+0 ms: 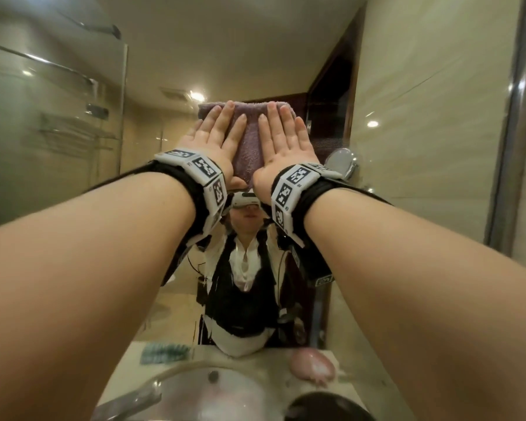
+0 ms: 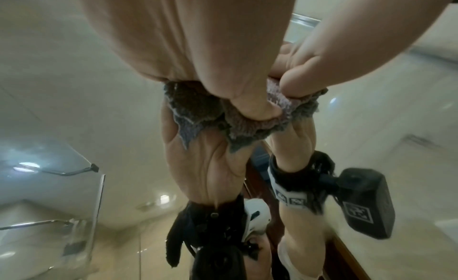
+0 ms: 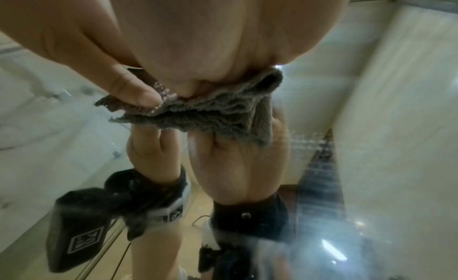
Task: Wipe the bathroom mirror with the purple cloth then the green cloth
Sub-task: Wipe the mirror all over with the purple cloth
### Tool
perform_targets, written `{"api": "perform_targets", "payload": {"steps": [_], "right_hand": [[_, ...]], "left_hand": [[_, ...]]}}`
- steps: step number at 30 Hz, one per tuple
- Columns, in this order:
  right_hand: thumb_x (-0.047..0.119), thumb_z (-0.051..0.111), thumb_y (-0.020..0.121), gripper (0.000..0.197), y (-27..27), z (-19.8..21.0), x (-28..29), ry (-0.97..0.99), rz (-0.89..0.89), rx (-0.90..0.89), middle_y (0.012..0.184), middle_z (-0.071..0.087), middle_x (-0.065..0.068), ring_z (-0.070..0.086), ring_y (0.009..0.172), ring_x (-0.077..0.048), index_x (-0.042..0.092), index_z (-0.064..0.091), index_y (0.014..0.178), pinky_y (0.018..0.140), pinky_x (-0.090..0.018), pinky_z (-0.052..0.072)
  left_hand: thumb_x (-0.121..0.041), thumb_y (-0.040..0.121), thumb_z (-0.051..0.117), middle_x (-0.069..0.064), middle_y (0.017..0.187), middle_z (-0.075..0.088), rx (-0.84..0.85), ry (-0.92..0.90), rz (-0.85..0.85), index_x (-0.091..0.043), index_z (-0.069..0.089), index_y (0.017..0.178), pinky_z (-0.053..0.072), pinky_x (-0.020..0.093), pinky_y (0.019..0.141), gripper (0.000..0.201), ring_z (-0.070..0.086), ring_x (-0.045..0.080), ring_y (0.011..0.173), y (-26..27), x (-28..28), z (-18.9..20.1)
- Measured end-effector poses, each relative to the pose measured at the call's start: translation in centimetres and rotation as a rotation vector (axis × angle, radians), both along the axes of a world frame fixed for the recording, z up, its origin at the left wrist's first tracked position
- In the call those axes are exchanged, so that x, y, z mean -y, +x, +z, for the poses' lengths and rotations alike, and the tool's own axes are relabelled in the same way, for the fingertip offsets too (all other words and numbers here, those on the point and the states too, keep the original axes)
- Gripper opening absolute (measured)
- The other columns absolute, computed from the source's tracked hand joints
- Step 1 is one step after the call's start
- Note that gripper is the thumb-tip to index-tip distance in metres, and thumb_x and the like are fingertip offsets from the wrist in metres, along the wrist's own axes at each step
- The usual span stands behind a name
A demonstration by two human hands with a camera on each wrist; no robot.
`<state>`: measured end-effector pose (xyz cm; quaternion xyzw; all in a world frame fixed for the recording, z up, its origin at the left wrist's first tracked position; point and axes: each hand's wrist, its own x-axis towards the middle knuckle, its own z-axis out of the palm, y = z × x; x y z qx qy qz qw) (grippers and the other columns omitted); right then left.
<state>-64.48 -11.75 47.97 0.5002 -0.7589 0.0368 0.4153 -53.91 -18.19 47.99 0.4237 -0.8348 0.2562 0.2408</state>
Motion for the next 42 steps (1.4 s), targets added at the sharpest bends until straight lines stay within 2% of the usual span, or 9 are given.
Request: {"api": "perform_targets", "payload": {"steps": [10,17,21,27,31,35,38,42], "right_hand": [[0.050,0.031,0.092,0.085,-0.7,-1.0,-0.7,-0.004,0.026,-0.002,0.151,-0.031,-0.008,-0.029,0.138,-0.024,0.010,-0.022,0.145,0.108,-0.038,-0.023],[0.045,0.031,0.090,0.083,-2.8,-1.0,-1.9,-0.050,0.035,0.008,0.151,-0.031,-0.005,-0.029,0.138,-0.022,0.013,-0.022,0.145,0.109,-0.041,-0.022],[0.046,0.033,0.089,0.085,-5.8,-0.9,-3.6,-0.078,-0.017,0.030,0.151,-0.031,-0.005,-0.029,0.138,-0.022,0.014,-0.022,0.145,0.112,-0.043,-0.020],[0.049,0.036,0.089,0.090,-11.5,-1.4,-7.2,-0.077,-0.196,0.090,0.148,-0.036,-0.006,-0.032,0.137,-0.024,0.013,-0.028,0.142,0.103,-0.042,-0.027],[0.054,0.029,0.090,0.087,-15.5,-2.0,-10.7,-0.064,-0.340,0.159,0.149,-0.035,-0.007,-0.030,0.137,-0.024,0.011,-0.026,0.143,0.112,-0.045,-0.019],[0.062,0.026,0.089,0.092,-19.6,-2.9,-13.8,-0.066,-0.448,0.211,0.150,-0.033,-0.008,-0.029,0.138,-0.024,0.009,-0.027,0.142,0.112,-0.044,-0.019],[0.058,0.021,0.092,0.085,-22.7,-3.9,-15.6,-0.085,-0.483,0.243,0.151,-0.031,-0.007,-0.027,0.139,-0.023,0.008,-0.026,0.142,0.113,-0.043,-0.018],[0.052,0.018,0.095,0.077,-24.7,-4.5,-17.2,-0.064,-0.501,0.251,0.150,-0.032,-0.008,-0.028,0.139,-0.024,0.008,-0.025,0.143,0.114,-0.043,-0.017]], "left_hand": [[-0.063,0.086,0.043,0.012,0.146,-0.038,0.040,-0.028,0.034,-0.011,-0.031,0.141,-0.015,0.035,0.112,0.106,-0.028,0.025,0.139,-0.5,-0.1,-0.6],[-0.063,0.086,0.045,0.011,0.147,-0.037,0.024,-0.039,-0.044,-0.013,-0.030,0.142,-0.014,0.034,0.113,0.107,-0.028,0.024,0.139,-2.2,-1.3,0.0],[-0.063,0.085,0.046,0.011,0.148,-0.035,0.032,-0.071,-0.098,-0.014,-0.029,0.143,-0.012,0.036,0.115,0.106,-0.027,0.024,0.139,-5.2,-3.1,0.1],[-0.067,0.085,0.041,0.012,0.149,-0.033,0.075,-0.138,-0.164,-0.013,-0.026,0.144,-0.014,0.037,0.113,0.104,-0.026,0.025,0.140,-11.4,-6.8,-0.1],[-0.067,0.084,0.040,0.013,0.151,-0.029,0.101,-0.158,-0.234,-0.012,-0.021,0.146,-0.014,0.038,0.113,0.104,-0.023,0.025,0.141,-16.4,-10.3,-0.6],[-0.066,0.085,0.039,0.014,0.152,-0.027,0.145,-0.175,-0.300,-0.010,-0.020,0.147,-0.014,0.039,0.114,0.101,-0.022,0.026,0.141,-21.2,-13.4,-1.0],[-0.062,0.089,0.035,0.014,0.152,-0.025,0.166,-0.182,-0.369,-0.009,-0.017,0.147,-0.013,0.038,0.115,0.094,-0.021,0.026,0.142,-24.2,-15.3,-1.5],[-0.056,0.093,0.032,0.015,0.153,-0.024,0.174,-0.206,-0.377,-0.008,-0.016,0.148,-0.013,0.039,0.115,0.087,-0.019,0.027,0.142,-26.6,-16.6,-2.1]]}}
